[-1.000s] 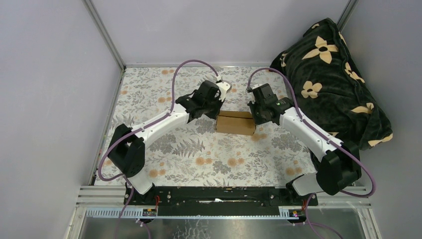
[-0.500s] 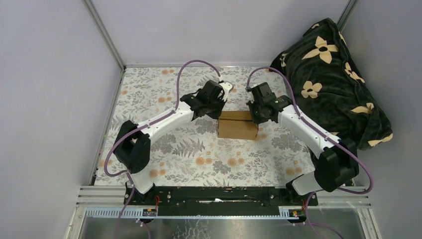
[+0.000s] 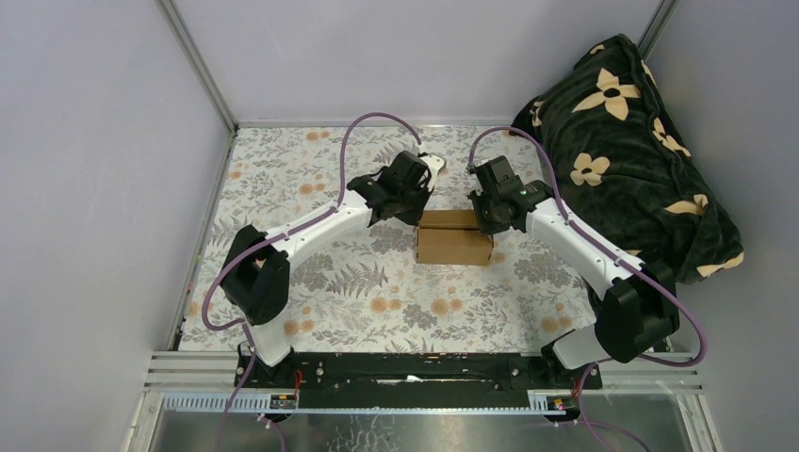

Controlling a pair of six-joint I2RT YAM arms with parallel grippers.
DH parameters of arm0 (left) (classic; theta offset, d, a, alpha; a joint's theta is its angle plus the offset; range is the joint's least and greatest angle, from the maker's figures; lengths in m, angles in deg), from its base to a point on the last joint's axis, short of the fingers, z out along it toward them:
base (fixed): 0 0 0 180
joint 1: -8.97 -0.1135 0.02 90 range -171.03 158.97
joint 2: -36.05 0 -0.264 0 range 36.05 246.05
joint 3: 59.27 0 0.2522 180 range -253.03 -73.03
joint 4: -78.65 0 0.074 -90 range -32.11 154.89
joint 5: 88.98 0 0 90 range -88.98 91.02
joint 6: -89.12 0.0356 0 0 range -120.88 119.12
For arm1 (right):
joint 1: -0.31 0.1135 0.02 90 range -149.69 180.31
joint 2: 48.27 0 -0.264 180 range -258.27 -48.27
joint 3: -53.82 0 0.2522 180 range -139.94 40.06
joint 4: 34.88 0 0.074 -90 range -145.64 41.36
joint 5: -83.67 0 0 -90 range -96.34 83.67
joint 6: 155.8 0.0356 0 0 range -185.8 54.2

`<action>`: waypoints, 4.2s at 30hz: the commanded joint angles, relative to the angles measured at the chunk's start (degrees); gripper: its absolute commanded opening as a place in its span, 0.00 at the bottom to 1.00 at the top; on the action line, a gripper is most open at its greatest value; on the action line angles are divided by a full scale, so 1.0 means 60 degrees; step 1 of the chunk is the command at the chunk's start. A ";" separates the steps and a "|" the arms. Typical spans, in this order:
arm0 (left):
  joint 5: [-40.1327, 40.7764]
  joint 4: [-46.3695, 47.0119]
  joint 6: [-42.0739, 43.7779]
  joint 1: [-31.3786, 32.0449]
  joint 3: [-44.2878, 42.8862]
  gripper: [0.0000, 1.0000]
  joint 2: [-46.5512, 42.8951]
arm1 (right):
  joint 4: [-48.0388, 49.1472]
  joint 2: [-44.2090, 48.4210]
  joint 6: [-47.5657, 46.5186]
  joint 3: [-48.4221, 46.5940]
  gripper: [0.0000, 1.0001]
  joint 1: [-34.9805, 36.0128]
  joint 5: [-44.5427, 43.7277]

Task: Fold the paper box
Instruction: Close the paper box at the center of the board.

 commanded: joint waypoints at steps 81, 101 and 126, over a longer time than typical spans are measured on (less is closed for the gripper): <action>0.1739 -0.2267 -0.3168 0.1679 -0.2686 0.18 0.1580 | 0.1106 0.1389 0.0822 0.1773 0.00 -0.0592 -0.0722; 0.2845 -0.2777 -0.4344 0.2155 -0.3068 0.19 0.1634 | 0.1643 0.2127 0.1207 0.2636 0.00 -0.0592 -0.0991; 0.4082 -0.3006 -0.5419 0.2458 -0.3316 0.17 0.2110 | 0.2125 0.2711 0.2107 0.3459 0.00 -0.0593 -0.1641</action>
